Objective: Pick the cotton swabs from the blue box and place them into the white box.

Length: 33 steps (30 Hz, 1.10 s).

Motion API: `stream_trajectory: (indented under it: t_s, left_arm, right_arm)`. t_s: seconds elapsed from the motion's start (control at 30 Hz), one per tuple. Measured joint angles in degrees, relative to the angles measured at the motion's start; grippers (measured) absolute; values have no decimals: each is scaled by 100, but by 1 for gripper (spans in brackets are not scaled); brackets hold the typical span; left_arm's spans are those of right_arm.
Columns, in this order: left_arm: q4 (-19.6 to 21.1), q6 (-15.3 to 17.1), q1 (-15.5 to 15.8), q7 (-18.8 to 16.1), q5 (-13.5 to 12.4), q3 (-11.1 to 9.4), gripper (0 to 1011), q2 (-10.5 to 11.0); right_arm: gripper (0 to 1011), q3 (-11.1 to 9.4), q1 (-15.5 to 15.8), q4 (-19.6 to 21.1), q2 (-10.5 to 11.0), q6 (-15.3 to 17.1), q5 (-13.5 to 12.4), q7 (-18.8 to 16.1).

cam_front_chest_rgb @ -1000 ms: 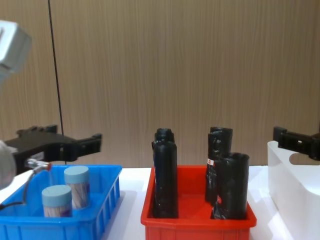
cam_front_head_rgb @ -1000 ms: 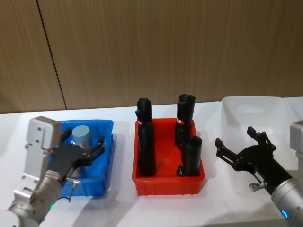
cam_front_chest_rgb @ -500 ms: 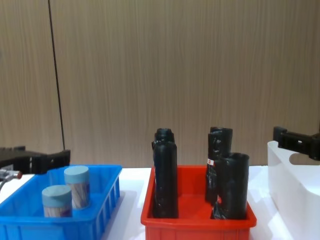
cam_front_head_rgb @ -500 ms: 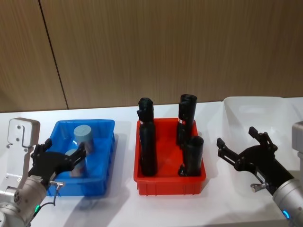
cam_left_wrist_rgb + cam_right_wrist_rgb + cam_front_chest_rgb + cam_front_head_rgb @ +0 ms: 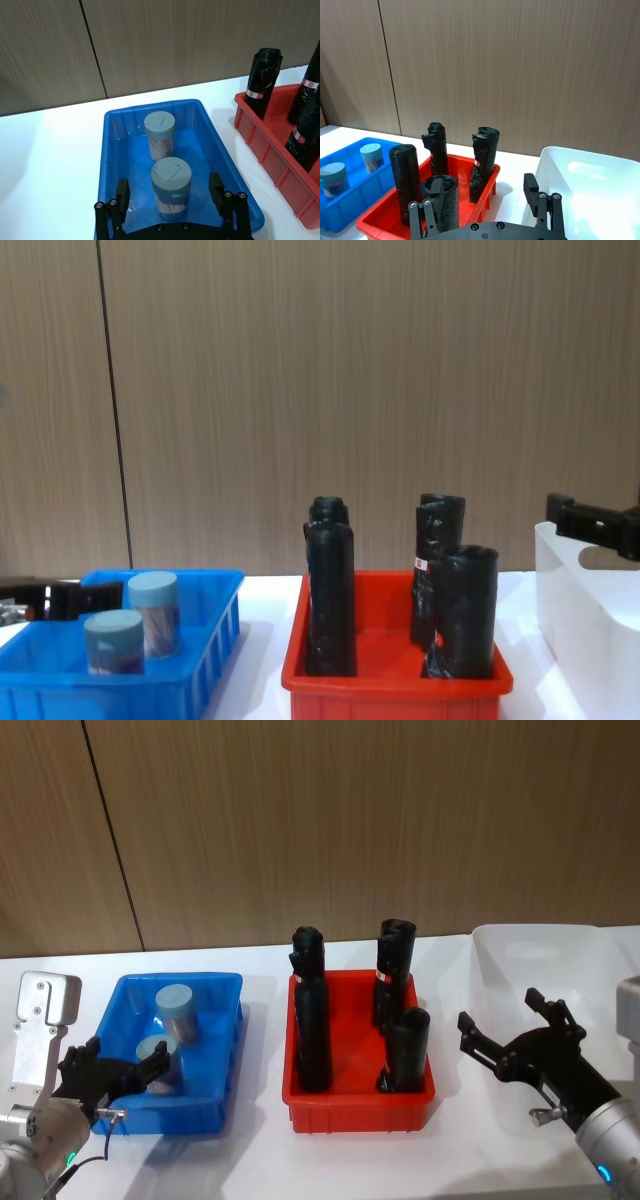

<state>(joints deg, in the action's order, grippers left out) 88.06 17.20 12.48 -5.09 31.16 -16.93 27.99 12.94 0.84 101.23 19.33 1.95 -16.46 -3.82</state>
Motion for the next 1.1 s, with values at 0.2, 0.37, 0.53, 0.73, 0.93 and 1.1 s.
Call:
stream_trajectory:
  t_s: [0.2, 0.37, 0.53, 0.73, 0.93, 1.1]
  left_arm:
    - [-176, 143, 131, 98, 10, 8, 1004, -71]
    - [-382, 242, 278, 217, -12, 11, 1004, -147]
    - [-592, 296, 423, 329, -50, 11, 1004, -223]
    - [-882, 332, 615, 505, -114, 9, 1004, -315]
    - [-1184, 353, 798, 696, -174, -1, 1004, -407]
    - [-1442, 374, 953, 856, -242, -15, 1004, -481]
  right_arm:
    - [1002, 0, 0, 0, 0, 0, 0, 0]
    - [1002, 0, 0, 0, 0, 0, 0, 0]
    - [1002, 0, 0, 0, 0, 0, 0, 0]
    - [1002, 0, 0, 0, 0, 0, 0, 0]
    - [1002, 0, 0, 0, 0, 0, 0, 0]
    - [1002, 0, 0, 0, 0, 0, 0, 0]
